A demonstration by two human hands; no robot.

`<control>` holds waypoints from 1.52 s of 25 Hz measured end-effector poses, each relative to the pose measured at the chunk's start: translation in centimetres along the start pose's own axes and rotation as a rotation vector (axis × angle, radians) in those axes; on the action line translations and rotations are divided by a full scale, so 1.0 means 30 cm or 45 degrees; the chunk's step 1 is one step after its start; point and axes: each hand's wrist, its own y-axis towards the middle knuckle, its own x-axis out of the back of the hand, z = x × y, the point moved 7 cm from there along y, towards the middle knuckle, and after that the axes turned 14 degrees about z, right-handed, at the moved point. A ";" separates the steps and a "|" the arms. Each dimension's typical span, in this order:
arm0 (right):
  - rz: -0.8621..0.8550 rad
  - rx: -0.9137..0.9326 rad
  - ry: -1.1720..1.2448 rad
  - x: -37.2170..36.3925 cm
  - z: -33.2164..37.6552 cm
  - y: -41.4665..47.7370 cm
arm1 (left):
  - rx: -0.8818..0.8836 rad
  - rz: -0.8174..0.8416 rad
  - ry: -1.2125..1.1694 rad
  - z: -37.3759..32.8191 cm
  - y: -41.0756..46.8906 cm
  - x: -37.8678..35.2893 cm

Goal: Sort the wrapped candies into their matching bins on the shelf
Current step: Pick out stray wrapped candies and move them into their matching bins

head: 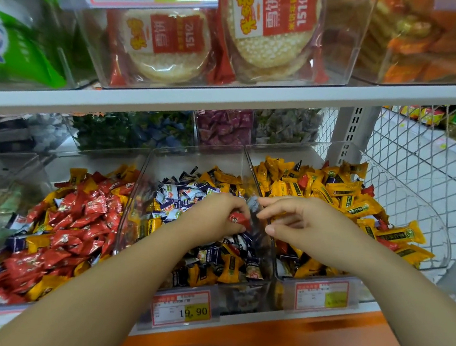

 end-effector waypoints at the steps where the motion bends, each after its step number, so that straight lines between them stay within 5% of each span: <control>1: -0.054 -0.002 -0.013 0.000 0.007 0.000 | -0.018 -0.087 0.013 -0.011 -0.032 0.025; 8: -0.384 -0.094 -0.243 -0.058 0.054 0.052 | -0.044 -0.781 -0.077 0.074 -0.438 0.213; 14: -0.493 -0.199 -0.296 -0.089 0.072 0.081 | 0.449 -1.032 -0.044 0.366 -0.661 0.245; 19: -0.462 -0.279 -0.360 -0.106 0.093 0.076 | 0.708 -0.836 0.071 0.448 -0.672 0.230; 24: -0.454 -0.126 -0.235 -0.052 0.092 0.037 | 0.319 -0.868 0.026 0.237 -0.585 0.252; 28: -0.409 -0.043 -0.205 -0.032 0.072 0.005 | 0.018 -0.473 -0.121 0.035 -0.390 0.171; 33: -0.320 0.004 -0.163 -0.009 0.025 -0.012 | 0.018 0.143 -0.156 -0.012 -0.155 -0.008; 38: -0.249 0.043 -0.192 -0.010 0.018 -0.006 | 0.047 0.292 0.139 0.020 -0.060 -0.052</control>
